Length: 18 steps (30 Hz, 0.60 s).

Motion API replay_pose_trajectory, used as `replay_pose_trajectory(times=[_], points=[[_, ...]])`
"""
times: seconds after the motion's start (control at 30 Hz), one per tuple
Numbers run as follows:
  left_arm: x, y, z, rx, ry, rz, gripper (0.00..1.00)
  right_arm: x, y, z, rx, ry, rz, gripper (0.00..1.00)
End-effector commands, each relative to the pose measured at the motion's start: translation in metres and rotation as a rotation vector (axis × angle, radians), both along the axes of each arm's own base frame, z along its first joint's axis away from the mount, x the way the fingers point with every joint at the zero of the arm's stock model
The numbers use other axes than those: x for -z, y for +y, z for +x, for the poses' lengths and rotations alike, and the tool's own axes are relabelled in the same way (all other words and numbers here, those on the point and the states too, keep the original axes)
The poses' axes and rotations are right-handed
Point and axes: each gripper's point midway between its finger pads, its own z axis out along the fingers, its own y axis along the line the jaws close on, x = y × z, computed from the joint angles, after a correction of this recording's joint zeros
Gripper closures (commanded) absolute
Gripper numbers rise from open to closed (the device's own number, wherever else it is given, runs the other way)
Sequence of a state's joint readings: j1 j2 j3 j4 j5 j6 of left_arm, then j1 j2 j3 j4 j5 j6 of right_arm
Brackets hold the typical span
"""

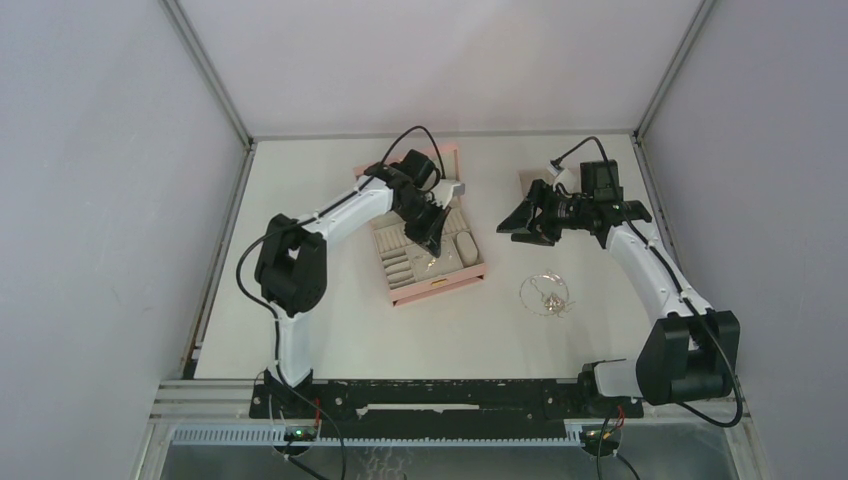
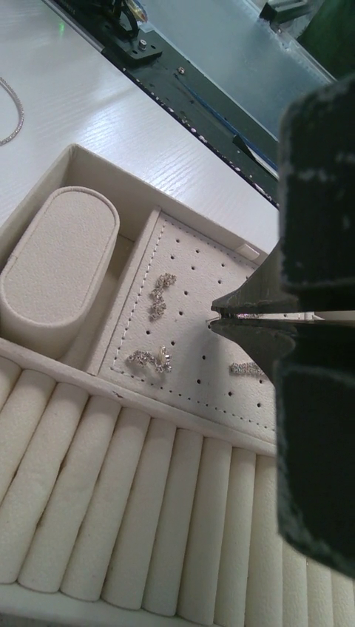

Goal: Organize the mixed jewelry
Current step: Place the jewelry in the jewelry box.

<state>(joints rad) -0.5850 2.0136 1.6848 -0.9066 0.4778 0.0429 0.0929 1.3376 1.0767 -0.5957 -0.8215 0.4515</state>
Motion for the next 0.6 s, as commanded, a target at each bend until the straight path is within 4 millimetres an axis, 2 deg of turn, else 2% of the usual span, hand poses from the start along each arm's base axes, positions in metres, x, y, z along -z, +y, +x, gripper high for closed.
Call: replay_pose_trajectory(times=[0.0,0.57], points=[[-0.0096,0.0012,0.0076,-0.021,-0.012,-0.015,1.0,-0.0199,0.0018,0.0136,-0.016,-0.091,0.013,0.34],[-0.0103,0.0006,0.0091,-0.019,0.004,-0.03,1.0,-0.0159,0.0034,0.0181,-0.02,-0.079,0.026,0.34]])
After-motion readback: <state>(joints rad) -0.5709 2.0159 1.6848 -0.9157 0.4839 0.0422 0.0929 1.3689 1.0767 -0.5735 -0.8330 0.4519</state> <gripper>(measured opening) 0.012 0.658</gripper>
